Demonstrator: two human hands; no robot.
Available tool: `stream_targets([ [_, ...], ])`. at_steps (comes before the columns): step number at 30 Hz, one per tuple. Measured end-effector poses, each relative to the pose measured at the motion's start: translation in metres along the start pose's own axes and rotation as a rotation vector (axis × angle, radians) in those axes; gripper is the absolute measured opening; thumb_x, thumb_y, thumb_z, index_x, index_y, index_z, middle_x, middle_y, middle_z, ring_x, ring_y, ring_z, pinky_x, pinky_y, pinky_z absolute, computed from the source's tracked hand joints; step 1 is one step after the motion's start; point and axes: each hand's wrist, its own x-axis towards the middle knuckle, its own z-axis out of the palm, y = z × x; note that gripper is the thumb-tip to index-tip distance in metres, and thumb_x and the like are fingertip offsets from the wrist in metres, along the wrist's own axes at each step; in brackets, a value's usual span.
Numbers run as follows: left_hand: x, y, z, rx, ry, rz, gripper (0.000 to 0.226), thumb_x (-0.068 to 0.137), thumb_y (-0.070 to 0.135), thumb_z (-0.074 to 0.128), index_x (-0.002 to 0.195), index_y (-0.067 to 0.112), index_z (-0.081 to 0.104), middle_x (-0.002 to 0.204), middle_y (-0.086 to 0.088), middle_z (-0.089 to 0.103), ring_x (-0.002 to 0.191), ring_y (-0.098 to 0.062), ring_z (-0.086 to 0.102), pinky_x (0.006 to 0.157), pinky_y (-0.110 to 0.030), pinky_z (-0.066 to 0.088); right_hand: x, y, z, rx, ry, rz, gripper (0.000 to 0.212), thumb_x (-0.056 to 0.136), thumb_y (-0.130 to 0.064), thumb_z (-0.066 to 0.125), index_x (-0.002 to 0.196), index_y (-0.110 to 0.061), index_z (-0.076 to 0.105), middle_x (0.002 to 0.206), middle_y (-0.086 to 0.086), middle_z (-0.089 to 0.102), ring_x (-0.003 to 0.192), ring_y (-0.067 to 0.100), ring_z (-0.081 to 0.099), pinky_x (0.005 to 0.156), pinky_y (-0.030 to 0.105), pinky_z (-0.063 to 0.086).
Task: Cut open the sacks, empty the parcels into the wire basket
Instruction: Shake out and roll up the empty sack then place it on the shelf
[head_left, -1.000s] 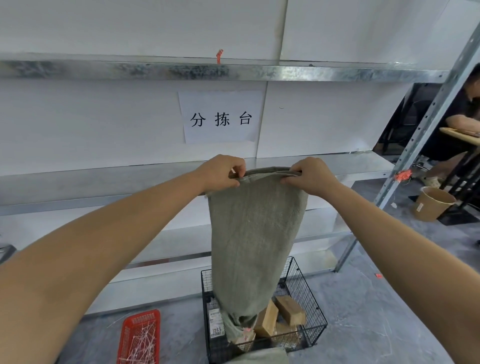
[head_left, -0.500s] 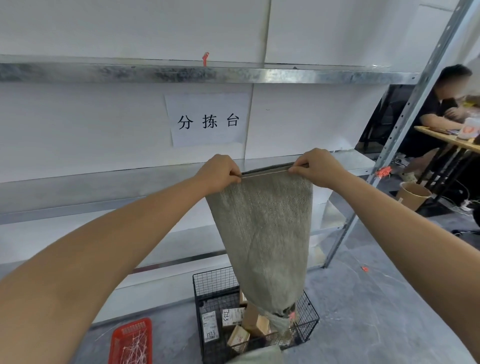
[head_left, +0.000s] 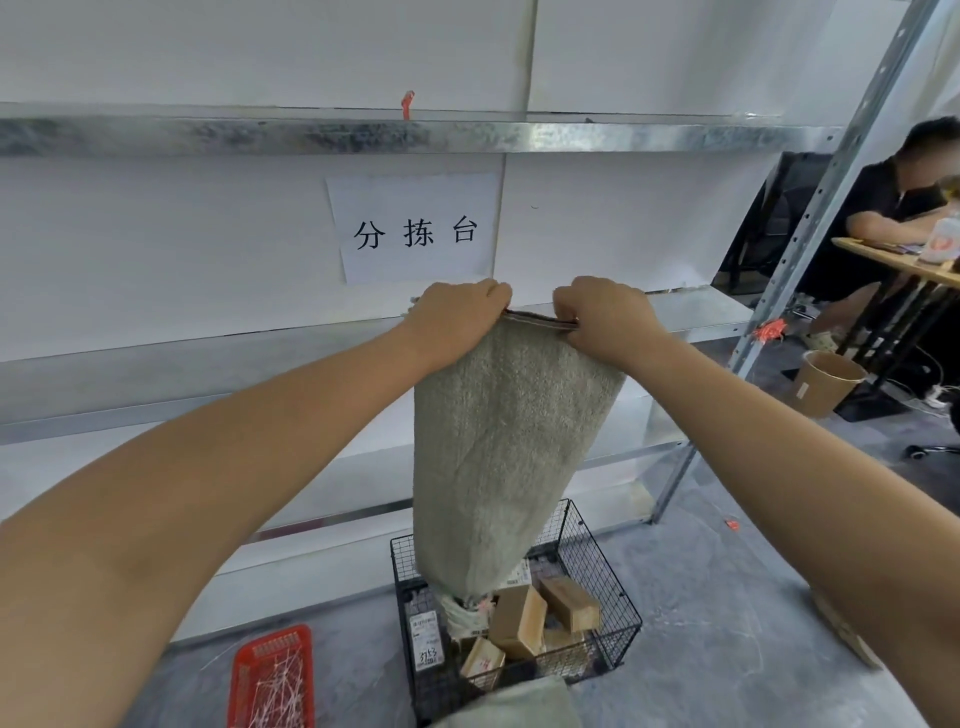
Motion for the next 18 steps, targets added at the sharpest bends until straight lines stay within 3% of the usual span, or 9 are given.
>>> stream_targets([
  [2,-0.004,-0.004,-0.004,0.249,-0.005,0.050,0.031,0.057,-0.007,0.075,0.080,0.004,0.057,0.065,-0.009,0.058,0.046,-0.019,0.051,0.041,-0.022,0.025,-0.001,-0.010,0.003,-0.018,0.053,-0.040,0.015,0.085,-0.009,0.052,0.099,-0.011,0.053,0.103,0.009,0.054,0.092,0.030,0.054,0.066,0.031,0.033],
  [5,-0.007,-0.006,-0.011,0.161,-0.157,-0.118,0.030,0.085,0.003,0.054,0.114,0.000,0.044,0.083,-0.012,0.059,0.060,-0.023,0.049,0.054,-0.031,0.032,-0.007,-0.021,0.010,-0.001,0.158,-0.099,0.016,0.086,-0.006,0.049,0.103,-0.007,0.048,0.101,0.012,0.054,0.091,0.029,0.050,0.063,0.033,0.029],
  [7,-0.005,-0.007,-0.010,0.185,-0.191,-0.144,0.033,0.091,0.000,0.041,0.123,-0.001,0.036,0.074,-0.007,0.052,0.057,-0.021,0.045,0.062,-0.033,0.035,-0.010,-0.029,0.014,-0.001,0.131,-0.107,0.022,0.087,0.001,0.042,0.109,-0.004,0.043,0.094,0.015,0.055,0.089,0.032,0.052,0.062,0.033,0.026],
  [8,-0.006,-0.005,-0.011,0.259,-0.193,-0.114,0.031,0.091,-0.002,0.038,0.122,-0.001,0.038,0.076,-0.007,0.053,0.061,-0.023,0.050,0.065,-0.033,0.034,-0.010,-0.032,0.016,-0.015,0.096,-0.109,0.028,0.087,0.005,0.040,0.114,-0.003,0.040,0.093,0.015,0.056,0.089,0.033,0.055,0.063,0.033,0.027],
  [10,-0.006,-0.002,-0.009,0.345,-0.152,-0.063,0.026,0.093,-0.001,0.033,0.117,0.001,0.042,0.099,-0.012,0.059,0.086,-0.029,0.058,0.068,-0.033,0.032,-0.008,-0.036,0.018,-0.060,0.065,-0.112,0.040,0.087,0.007,0.039,0.125,-0.004,0.035,0.100,0.015,0.059,0.092,0.033,0.057,0.065,0.034,0.031],
  [12,-0.008,-0.004,-0.004,0.358,-0.126,-0.076,0.027,0.095,0.003,0.029,0.119,0.002,0.042,0.111,-0.015,0.056,0.098,-0.030,0.056,0.068,-0.033,0.030,-0.007,-0.038,0.018,-0.078,0.094,-0.108,0.044,0.088,0.007,0.038,0.130,-0.005,0.033,0.109,0.016,0.056,0.097,0.034,0.055,0.072,0.036,0.037],
  [15,-0.014,-0.009,-0.006,0.283,-0.086,-0.074,0.031,0.098,0.020,0.033,0.121,0.003,0.041,0.114,-0.014,0.053,0.099,-0.027,0.053,0.072,-0.033,0.034,-0.007,-0.039,0.017,-0.089,0.122,-0.107,0.043,0.092,-0.004,0.036,0.135,-0.005,0.030,0.115,0.018,0.050,0.100,0.034,0.050,0.082,0.038,0.040],
  [18,-0.018,-0.012,-0.007,0.210,-0.074,-0.039,0.050,0.095,0.045,0.034,0.122,0.004,0.043,0.114,-0.013,0.052,0.100,-0.027,0.052,0.081,-0.036,0.040,-0.011,-0.037,0.021,-0.074,0.135,-0.124,0.061,0.094,-0.043,0.037,0.141,-0.006,0.027,0.117,0.021,0.047,0.101,0.035,0.048,0.085,0.042,0.039],
])
